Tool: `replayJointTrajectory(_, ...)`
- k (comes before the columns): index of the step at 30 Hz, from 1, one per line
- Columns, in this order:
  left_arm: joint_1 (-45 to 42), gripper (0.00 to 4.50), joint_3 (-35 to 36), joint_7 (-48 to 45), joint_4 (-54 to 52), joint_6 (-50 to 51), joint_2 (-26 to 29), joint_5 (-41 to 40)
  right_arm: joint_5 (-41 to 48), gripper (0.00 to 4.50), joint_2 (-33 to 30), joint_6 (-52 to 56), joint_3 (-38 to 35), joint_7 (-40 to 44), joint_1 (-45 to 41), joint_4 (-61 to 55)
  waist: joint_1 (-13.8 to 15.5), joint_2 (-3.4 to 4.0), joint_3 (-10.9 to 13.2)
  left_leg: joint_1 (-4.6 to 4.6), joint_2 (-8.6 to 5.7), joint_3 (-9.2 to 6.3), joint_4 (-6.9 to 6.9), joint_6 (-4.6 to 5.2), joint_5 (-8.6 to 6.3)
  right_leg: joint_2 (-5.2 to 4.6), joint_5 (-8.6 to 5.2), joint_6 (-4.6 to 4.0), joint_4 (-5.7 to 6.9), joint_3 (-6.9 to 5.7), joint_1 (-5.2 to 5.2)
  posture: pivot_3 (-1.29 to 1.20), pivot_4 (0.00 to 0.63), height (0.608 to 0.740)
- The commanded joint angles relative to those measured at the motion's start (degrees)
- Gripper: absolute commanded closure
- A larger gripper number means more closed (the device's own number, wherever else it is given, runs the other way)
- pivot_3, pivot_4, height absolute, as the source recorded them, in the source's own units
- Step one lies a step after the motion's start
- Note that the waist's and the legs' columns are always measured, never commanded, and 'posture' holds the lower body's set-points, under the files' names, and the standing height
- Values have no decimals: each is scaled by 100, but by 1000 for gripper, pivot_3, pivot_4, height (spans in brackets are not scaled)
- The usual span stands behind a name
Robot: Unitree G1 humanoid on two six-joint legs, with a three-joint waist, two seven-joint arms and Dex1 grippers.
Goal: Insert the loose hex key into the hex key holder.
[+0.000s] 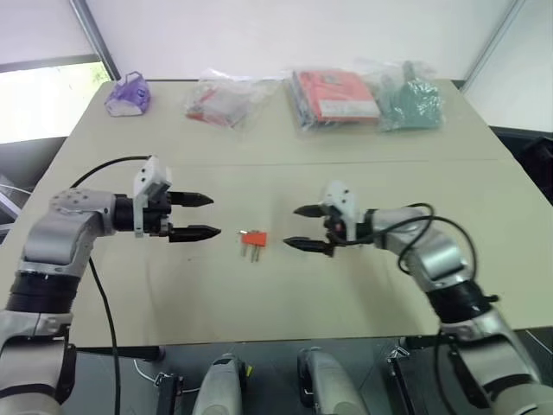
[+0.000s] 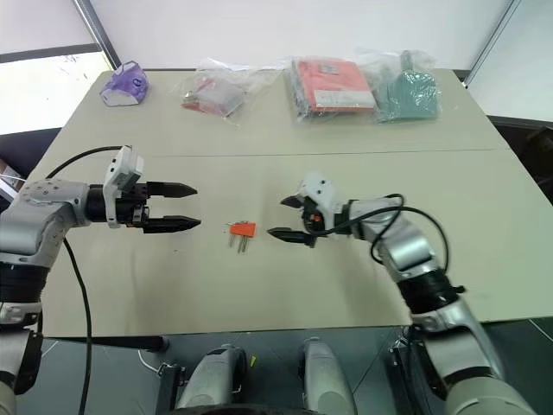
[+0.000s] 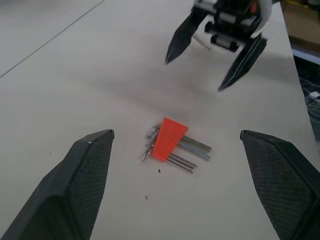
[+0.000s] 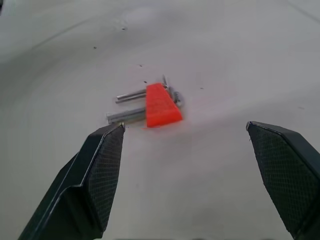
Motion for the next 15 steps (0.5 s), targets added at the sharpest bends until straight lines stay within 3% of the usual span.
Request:
replayJointTrajectory(1,138,281,256,100,-455,136,122,-197,-323,440,261,-702,90,100,-272,636,1,1,0,-1,0,0,3,0,0,0,0,0,0,0,0,0,150,740)
replayJointTrajectory(8,455,281,614,755,-782,247,-67,-337,-1013,440,790,-1999,265,166,-672,2103,-11,1,0,6,8,-1,12,0,0,9,4,-6,6,2,3,0,150,740)
replayJointTrajectory(15,722,281,691,1022,-1021,310,-123,-433,-1173,440,1107,-2258,215,166,-749,2406,-23,1,0,16,20,-1,8,0,0,21,5,-8,14,5,4,0,150,740)
